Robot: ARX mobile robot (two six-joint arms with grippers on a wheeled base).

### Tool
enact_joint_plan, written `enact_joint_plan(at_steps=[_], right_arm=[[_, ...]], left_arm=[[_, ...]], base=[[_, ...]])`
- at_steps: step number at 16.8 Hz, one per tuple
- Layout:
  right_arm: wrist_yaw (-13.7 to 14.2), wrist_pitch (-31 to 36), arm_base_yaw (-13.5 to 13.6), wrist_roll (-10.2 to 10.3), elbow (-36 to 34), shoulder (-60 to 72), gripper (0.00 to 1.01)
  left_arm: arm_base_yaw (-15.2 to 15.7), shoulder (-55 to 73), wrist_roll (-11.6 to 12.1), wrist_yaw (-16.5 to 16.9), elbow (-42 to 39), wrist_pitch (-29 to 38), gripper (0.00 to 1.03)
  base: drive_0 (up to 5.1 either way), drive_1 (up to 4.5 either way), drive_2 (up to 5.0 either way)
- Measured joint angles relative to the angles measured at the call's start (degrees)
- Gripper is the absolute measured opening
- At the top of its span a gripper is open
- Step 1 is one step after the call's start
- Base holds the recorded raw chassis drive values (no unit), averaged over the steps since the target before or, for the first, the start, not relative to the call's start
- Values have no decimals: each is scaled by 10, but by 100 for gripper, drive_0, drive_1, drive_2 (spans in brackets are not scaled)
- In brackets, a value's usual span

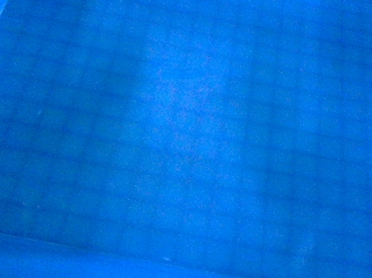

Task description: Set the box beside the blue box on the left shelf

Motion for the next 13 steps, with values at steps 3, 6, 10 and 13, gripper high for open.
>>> enact_joint_plan(at_steps=[3,6,10,13], right_arm=[[0,0,0,0,0,0,18],[0,0,0,0,0,0,17],[0,0,0,0,0,0,17],[0,0,0,0,0,0,17]], left_arm=[[0,0,0,-1,0,0,20],[0,0,0,0,0,0,20],[0,0,0,0,0,0,20],[0,0,0,0,0,0,20]], base=[[7,431,-417],[3,427,-422],[-7,419,-433],[-7,419,-433]])
